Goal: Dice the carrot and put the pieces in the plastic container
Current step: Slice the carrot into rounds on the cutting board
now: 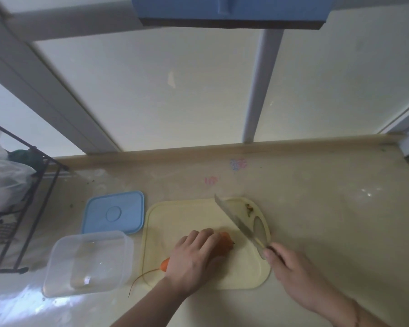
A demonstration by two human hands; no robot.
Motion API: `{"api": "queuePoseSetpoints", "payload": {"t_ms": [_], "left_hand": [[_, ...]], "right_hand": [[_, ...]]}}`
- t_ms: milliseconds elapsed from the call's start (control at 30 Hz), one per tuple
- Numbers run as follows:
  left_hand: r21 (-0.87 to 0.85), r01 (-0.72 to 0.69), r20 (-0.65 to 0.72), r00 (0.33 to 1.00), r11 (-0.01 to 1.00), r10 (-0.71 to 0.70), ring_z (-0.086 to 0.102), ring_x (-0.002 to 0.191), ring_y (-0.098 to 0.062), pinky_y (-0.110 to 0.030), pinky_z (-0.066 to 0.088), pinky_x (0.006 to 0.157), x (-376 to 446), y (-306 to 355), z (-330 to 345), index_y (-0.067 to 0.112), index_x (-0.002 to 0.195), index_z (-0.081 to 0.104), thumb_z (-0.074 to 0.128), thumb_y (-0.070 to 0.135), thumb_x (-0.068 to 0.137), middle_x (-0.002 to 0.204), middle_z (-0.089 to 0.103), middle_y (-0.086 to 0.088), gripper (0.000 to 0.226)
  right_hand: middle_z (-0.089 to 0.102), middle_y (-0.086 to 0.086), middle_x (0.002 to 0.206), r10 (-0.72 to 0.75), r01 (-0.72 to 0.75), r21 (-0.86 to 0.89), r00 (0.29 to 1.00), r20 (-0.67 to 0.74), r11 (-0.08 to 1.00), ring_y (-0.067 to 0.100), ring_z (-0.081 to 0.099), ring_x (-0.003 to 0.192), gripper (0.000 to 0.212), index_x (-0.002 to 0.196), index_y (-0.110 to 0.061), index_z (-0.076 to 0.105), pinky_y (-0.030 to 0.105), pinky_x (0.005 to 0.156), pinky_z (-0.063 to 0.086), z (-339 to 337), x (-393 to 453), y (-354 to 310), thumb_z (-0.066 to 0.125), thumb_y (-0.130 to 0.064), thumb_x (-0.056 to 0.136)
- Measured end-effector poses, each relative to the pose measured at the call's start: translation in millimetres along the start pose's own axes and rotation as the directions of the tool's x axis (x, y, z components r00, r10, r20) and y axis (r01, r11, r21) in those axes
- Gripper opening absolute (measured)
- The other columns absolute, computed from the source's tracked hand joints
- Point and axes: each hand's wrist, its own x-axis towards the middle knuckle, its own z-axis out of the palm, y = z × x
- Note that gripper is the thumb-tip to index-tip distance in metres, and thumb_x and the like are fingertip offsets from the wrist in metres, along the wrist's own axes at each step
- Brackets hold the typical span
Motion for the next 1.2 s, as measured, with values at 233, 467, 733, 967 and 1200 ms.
{"api": "queuePoseSetpoints", "payload": {"t_ms": [233,467,733,967,1200], "left_hand": [[0.058,-0.020,-0.024,0.999,0.998,0.022,0.060,0.096,-0.022,-0.033,0.055,0.068,-3,-1,3,0.025,0.125,0.052,0.058,0.044,0.097,0.132,0.053,0.003,0.035],[0.092,-0.053,-0.014,0.998,0.994,0.055,0.060,0.085,-0.022,-0.034,0.054,0.060,0,1,1,0.030,0.127,0.053,0.052,0.044,0.099,0.125,0.054,0.005,0.032],[0.072,-0.057,-0.001,0.998,0.996,0.057,0.060,0.085,-0.023,-0.037,0.055,0.060,1,-1,4,0.031,0.129,0.056,0.067,0.040,0.095,0.127,0.059,0.004,0.037],[0.067,-0.051,0.028,0.998,0.996,0.049,0.060,0.084,-0.023,-0.035,0.055,0.059,2,-1,2,0.031,0.128,0.057,0.060,0.041,0.096,0.127,0.058,0.004,0.034],[0.055,-0.055,0.032,0.998,0.997,0.053,0.059,0.082,-0.022,-0.036,0.055,0.057,4,0,2,0.031,0.129,0.055,0.061,0.041,0.096,0.126,0.057,0.004,0.034]], "right_hand": [[0.067,-0.005,0.079,0.160,-0.160,0.140,0.987,0.009,0.977,-0.002,0.060,0.069,0.028,0.120,-0.039,0.058,0.014,0.070,0.044,60,-16,-10,0.042,-0.046,0.099],[0.059,-0.011,0.055,0.074,-0.063,0.166,0.995,-0.061,0.984,0.005,0.058,0.056,0.026,0.120,-0.048,0.055,0.016,0.060,0.043,51,-28,-15,0.047,-0.036,0.098],[0.054,-0.021,0.052,0.030,-0.020,0.129,0.996,-0.082,0.991,0.005,0.056,0.054,0.032,0.113,-0.060,0.039,0.012,0.056,0.041,56,-46,-28,0.047,-0.033,0.098],[0.055,-0.017,0.054,0.035,-0.024,0.109,0.994,-0.101,0.994,0.007,0.058,0.055,0.032,0.115,-0.059,0.044,0.013,0.055,0.042,65,-43,-24,0.049,-0.033,0.097],[0.053,-0.013,0.051,0.052,-0.033,0.125,0.987,-0.152,0.992,0.010,0.057,0.052,0.031,0.115,-0.064,0.053,0.014,0.051,0.041,70,-39,-26,0.043,-0.044,0.094]]}}
